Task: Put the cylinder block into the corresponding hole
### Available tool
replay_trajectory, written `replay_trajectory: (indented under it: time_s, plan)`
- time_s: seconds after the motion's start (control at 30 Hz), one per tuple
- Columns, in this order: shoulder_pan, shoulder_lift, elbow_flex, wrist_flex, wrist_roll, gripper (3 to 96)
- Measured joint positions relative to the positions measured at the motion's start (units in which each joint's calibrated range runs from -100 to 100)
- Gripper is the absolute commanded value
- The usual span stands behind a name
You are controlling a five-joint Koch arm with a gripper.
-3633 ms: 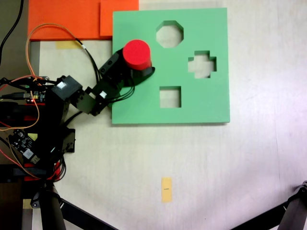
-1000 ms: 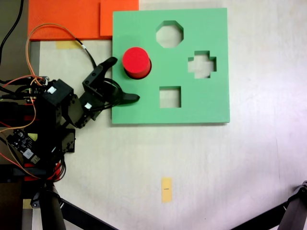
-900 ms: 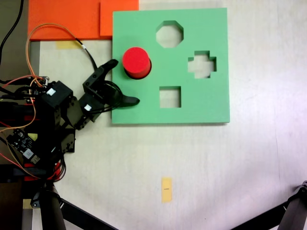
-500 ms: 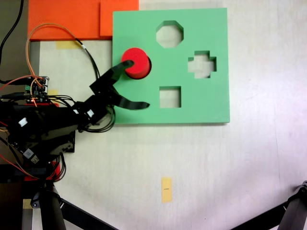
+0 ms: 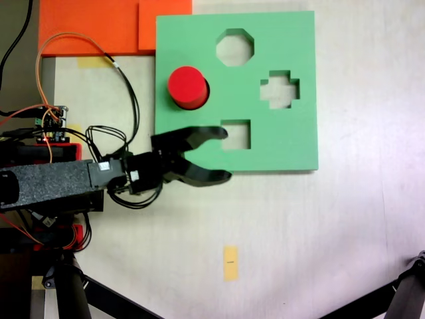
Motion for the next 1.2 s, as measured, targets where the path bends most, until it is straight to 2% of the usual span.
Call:
replay_trajectory:
  time_s: [0.23,0.5,0.87,1.13,1.2]
  plan:
    - [-4.59,0.0,2.84,-12.53,-21.15,41.9]
    - [-5.47,3.01,-16.95,-15.08,-34.58,42.0]
    - [-4.2,0.68,-34.98,-16.54,-37.95,43.7]
    - [-4.74,-14.77,-35.96,-27.51,-40.39,44.0]
    - [-4.98,-14.91,-35.96,-29.37,-40.68,46.8]
